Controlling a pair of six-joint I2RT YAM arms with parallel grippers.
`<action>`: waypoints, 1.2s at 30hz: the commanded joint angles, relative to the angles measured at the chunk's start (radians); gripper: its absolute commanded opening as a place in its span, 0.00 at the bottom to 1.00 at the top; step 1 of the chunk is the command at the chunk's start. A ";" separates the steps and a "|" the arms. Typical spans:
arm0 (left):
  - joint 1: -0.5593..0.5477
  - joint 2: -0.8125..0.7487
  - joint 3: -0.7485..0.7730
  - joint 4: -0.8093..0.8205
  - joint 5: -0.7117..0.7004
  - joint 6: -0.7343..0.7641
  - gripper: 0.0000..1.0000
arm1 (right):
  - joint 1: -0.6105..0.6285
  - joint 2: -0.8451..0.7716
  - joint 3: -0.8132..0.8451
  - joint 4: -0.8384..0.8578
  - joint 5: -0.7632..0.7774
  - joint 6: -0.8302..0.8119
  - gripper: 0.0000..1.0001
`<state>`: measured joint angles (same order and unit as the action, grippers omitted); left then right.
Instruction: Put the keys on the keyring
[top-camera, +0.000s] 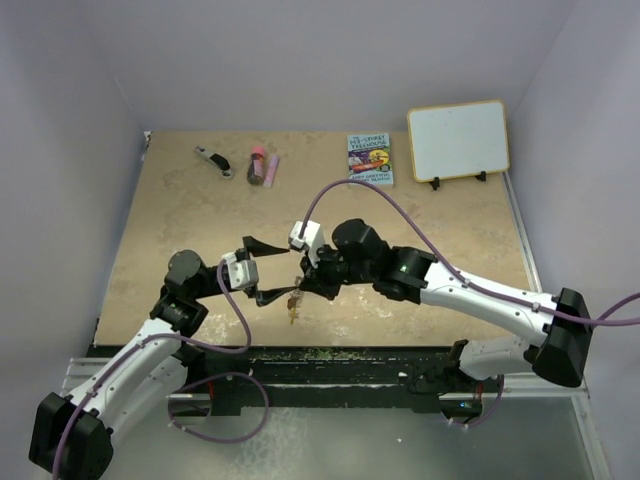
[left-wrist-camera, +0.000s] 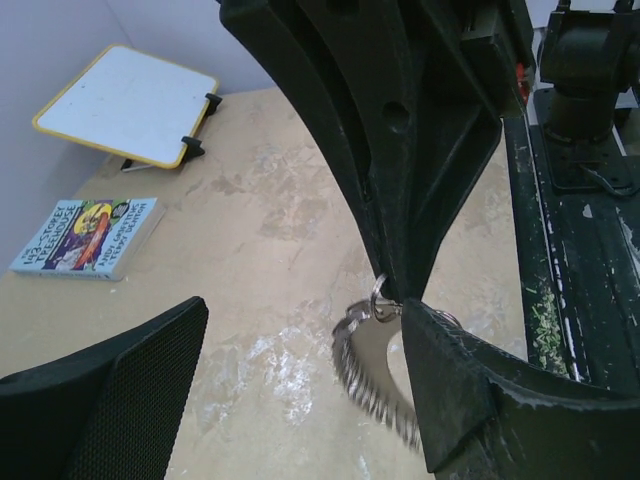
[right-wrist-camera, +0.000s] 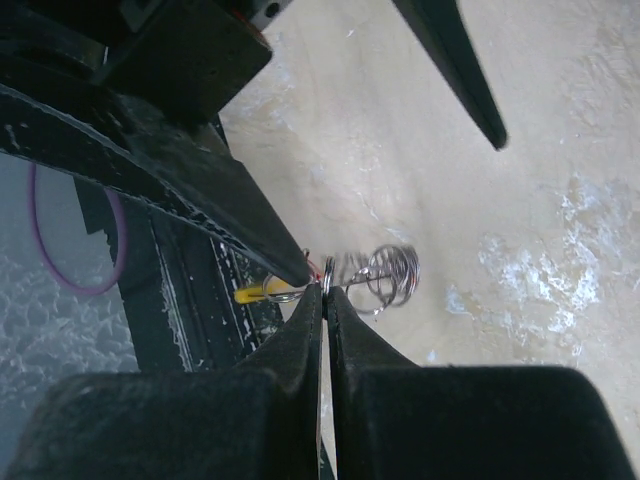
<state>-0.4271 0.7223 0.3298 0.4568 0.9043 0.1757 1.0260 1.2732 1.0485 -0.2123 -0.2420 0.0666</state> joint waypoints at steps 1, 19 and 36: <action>-0.006 -0.011 0.014 0.021 0.080 0.017 0.77 | 0.055 0.018 0.076 -0.039 0.059 -0.035 0.00; -0.007 -0.013 0.028 -0.075 0.238 0.120 0.55 | 0.080 -0.031 0.067 -0.032 0.136 -0.041 0.00; -0.009 -0.017 0.137 -0.165 0.306 0.026 0.59 | 0.105 -0.067 0.059 -0.006 0.264 -0.023 0.00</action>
<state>-0.4290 0.7273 0.3660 0.3462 1.1431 0.2527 1.1271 1.2552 1.0786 -0.2855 -0.0563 0.0349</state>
